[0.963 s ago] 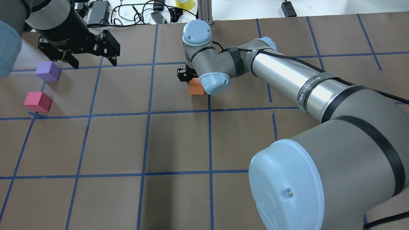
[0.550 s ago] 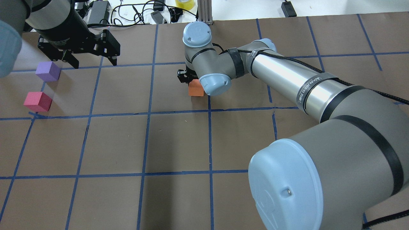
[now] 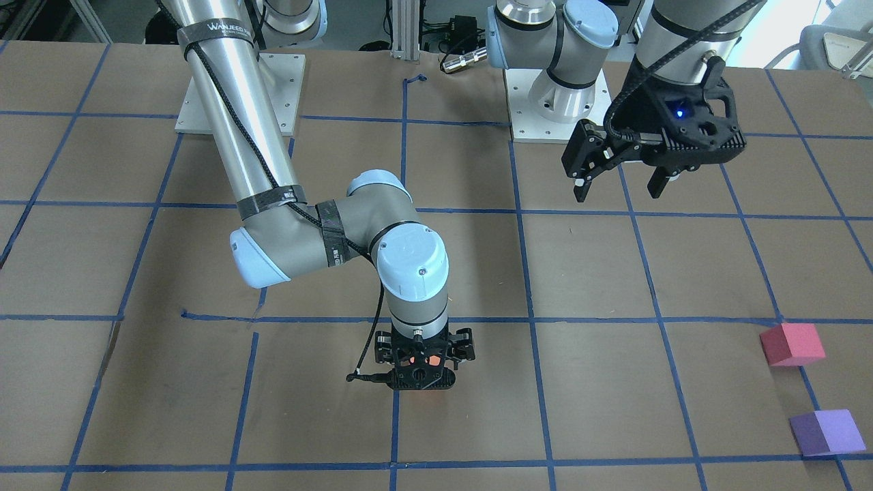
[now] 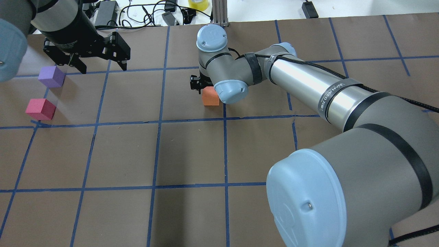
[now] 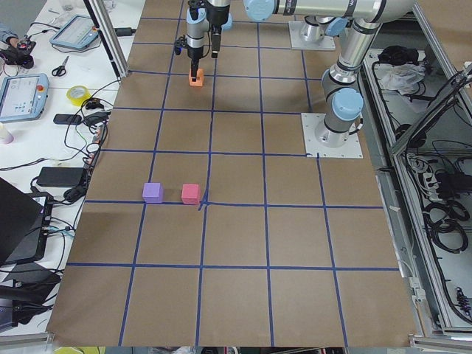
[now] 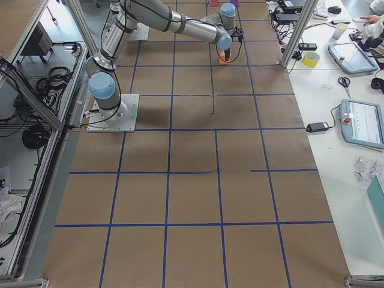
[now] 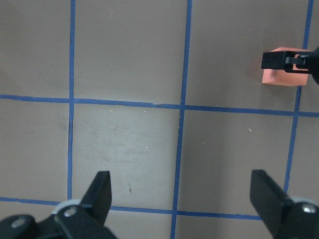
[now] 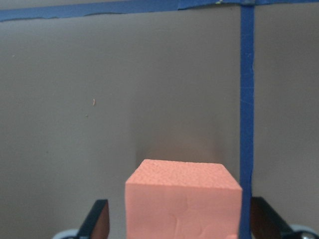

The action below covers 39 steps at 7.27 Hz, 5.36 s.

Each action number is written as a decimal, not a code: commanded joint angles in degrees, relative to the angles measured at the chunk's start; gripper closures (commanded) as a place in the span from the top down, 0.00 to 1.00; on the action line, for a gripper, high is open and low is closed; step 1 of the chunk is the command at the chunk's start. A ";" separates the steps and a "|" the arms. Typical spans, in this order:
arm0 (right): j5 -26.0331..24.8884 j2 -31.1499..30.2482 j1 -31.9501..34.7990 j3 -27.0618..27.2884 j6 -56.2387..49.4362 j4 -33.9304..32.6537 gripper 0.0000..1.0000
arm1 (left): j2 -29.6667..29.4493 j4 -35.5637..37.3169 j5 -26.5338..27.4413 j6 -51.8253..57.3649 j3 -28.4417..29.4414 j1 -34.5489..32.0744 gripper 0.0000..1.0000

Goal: Arrange blocks in a line
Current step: 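Lower and release the orange cube, then raise the right gripper, then move the left gripper to the orange cube while the right arm withdraws, then grasp the orange cube with the left gripper, then carry the orange cube to between the purple and pink cubes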

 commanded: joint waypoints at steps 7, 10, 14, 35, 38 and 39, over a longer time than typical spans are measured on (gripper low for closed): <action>-1.17 -28.08 -19.02 0.96 -26.79 37.16 1.00 | -23.49 22.32 0.34 -3.82 3.10 -7.11 1.00; -1.09 -36.43 -22.13 5.16 -31.50 39.04 1.00 | -30.62 22.59 1.13 -11.59 7.15 -15.82 1.00; -0.65 -37.33 -21.96 7.29 -30.62 35.96 1.00 | -35.98 25.75 0.61 -13.61 7.25 -18.99 1.00; -2.14 -41.21 -20.65 9.49 -24.56 44.22 1.00 | -32.74 31.46 3.42 29.99 4.69 24.12 0.14; -2.75 -40.85 -19.58 9.49 -24.29 44.05 1.00 | -33.80 30.94 8.60 32.09 8.65 25.82 0.14; -2.84 -40.94 -19.58 9.57 -24.38 44.05 1.00 | -33.89 30.68 8.17 32.09 9.00 27.57 0.15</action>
